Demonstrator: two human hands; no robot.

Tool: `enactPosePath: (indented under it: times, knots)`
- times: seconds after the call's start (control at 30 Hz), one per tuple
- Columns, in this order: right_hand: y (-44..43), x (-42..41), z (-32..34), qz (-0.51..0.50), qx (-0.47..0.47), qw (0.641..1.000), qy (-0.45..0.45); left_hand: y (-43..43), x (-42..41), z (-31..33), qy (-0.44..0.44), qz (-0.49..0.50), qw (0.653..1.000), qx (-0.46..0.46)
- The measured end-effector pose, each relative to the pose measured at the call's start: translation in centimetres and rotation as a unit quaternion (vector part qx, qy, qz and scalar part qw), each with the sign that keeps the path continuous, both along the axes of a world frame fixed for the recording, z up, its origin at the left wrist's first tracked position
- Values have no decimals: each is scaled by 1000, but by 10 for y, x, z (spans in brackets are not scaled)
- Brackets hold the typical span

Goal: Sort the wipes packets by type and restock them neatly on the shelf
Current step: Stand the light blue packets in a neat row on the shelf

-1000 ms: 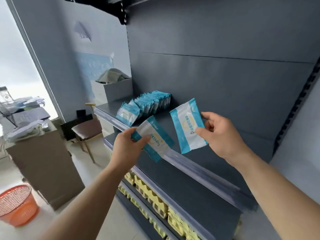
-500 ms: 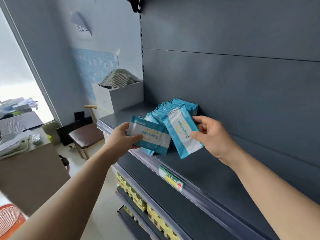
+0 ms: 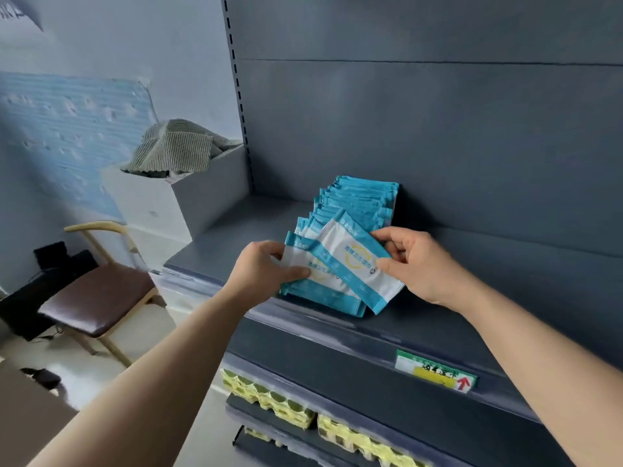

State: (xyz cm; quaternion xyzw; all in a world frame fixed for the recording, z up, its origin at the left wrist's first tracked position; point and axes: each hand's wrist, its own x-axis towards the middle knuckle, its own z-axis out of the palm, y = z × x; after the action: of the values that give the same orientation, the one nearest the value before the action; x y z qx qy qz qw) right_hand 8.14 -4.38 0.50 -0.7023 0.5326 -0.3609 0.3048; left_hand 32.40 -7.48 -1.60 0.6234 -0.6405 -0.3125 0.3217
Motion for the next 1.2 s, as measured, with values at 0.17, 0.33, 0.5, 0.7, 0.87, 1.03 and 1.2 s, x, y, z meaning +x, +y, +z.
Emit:
enactPosePath:
  times: [0.17, 0.33, 0.5, 0.7, 0.87, 1.03, 1.2]
  knots:
    - [0, 14, -1, -43, -6, 996, 73, -10, 10, -10, 58, -62, 996, 4]
    - [13, 37, -1, -40, -13, 988, 147, -3, 28, -4, 181, -141, 970, 80]
    - [16, 67, 1, -36, -35, 973, 223, -6, 34, -9, 4, -197, 980, 6]
    - [22, 61, -10, -131, -2, 957, 258, -10, 34, -17, -14, -176, 984, -22]
    - [9, 65, -10, -139, -3, 962, 235, -21, 26, -13, -3, -165, 986, -27]
    - [7, 65, -8, -67, 23, 940, 333, -21, 37, -21, -34, -197, 979, -37]
    - [2, 70, 4, -44, 38, 928, 368, -20, 41, -15, 94, -258, 960, 50]
